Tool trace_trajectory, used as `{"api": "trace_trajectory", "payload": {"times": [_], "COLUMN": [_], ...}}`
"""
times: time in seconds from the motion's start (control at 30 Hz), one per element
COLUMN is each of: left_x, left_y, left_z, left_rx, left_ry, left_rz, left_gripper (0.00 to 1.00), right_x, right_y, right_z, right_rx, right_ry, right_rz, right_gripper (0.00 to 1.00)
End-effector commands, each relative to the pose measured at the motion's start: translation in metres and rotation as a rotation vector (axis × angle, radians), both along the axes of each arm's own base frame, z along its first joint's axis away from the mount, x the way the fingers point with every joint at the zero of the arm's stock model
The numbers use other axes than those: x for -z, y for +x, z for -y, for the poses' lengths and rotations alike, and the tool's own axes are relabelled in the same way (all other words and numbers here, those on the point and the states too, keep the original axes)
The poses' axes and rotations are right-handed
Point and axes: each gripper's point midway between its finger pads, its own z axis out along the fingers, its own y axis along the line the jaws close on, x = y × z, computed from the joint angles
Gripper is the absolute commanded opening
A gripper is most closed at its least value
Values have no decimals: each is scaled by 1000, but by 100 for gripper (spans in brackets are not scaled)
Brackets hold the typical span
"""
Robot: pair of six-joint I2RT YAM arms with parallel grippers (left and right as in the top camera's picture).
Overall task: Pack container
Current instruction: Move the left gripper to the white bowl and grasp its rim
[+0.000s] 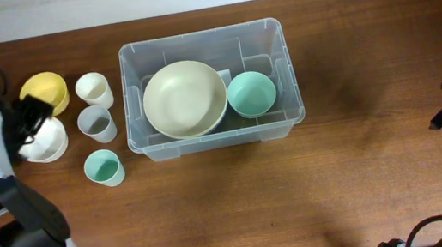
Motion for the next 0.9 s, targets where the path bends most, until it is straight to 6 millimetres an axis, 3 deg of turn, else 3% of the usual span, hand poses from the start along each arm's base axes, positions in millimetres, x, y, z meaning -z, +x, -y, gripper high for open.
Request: {"api": "trace_trajectory", "payload": {"times": [0.0,0.2,0.53,0.67,0.87], "left_x": [5,23,88,99,99], "left_y": [-17,-35,-37,-37,-34], "left_z": [-27,-43,-38,-35,-37], "left_rx": [-105,-156,-155,-155,-154], "left_ry": [-15,-27,-90,-113,-106], "left_rz": [-20,-63,-160,-172,-159], "left_gripper": [99,99,100,100,95], "right_x": [0,0,0,0,0], "right_y": [0,0,0,0,0], "right_z": [0,0,0,0,0], "right_rx": [10,10,10,10,10], "right_ry": [3,3,3,3,3], "right_rz": [6,6,6,6,6], "right_gripper": [99,99,99,99,99]}}
